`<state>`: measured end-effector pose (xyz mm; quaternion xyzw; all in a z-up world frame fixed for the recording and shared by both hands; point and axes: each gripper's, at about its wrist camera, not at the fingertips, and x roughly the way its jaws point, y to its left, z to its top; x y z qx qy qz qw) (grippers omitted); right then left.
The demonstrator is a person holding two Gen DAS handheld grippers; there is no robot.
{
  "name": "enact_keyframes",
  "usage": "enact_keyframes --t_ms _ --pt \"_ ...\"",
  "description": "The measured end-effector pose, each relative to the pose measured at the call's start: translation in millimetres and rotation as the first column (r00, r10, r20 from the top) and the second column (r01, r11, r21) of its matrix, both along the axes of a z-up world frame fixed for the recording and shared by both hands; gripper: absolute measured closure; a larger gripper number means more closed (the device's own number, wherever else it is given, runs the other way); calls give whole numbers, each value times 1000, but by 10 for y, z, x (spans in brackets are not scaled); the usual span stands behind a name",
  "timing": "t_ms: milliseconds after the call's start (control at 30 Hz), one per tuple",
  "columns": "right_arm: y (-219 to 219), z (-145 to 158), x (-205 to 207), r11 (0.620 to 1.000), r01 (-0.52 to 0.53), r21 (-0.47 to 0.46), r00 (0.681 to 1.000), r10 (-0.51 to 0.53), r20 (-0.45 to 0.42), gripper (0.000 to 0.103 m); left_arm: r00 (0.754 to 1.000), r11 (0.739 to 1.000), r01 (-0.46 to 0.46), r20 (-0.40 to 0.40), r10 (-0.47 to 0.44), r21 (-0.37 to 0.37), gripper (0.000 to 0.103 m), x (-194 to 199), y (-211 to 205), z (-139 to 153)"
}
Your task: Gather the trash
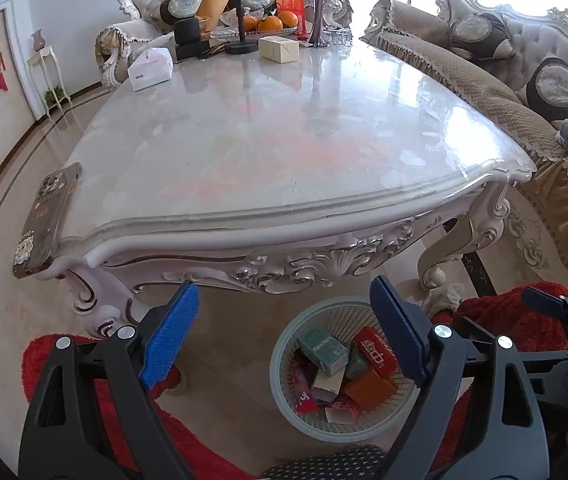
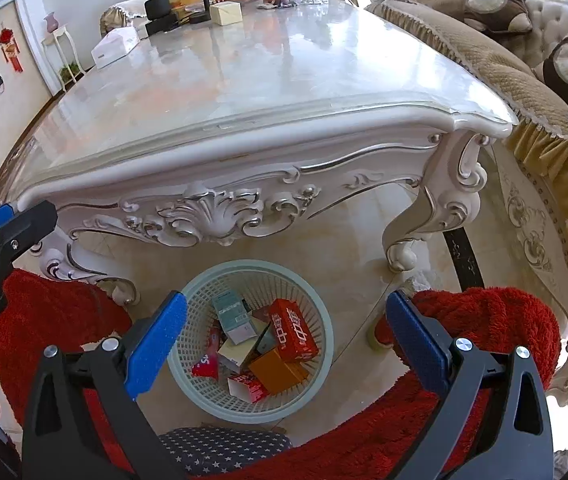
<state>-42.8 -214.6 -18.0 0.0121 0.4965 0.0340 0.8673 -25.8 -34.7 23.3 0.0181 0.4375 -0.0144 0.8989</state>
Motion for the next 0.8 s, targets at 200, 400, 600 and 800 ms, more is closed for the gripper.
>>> enact_keyframes --t_ms 200,400,600,800 --pt "5 -16 8 1000 -5 -1 1000 5 -6 8 1000 1000 2 -4 -2 -4 18 8 -9 -10" --pt "-1 -17 8 1000 -1 0 1000 1 -4 8 1000 1000 4 -2 -4 1 18 -1 -29 -6" --pt "1 -20 9 1000 0 -2 1000 0 -3 8 1000 1000 2 -1 -2 1 18 -1 -30 -6" --pt "2 -17 8 1000 1 -1 1000 -1 -4 8 1000 1000 1 -2 -1 1 18 -7 -32 1"
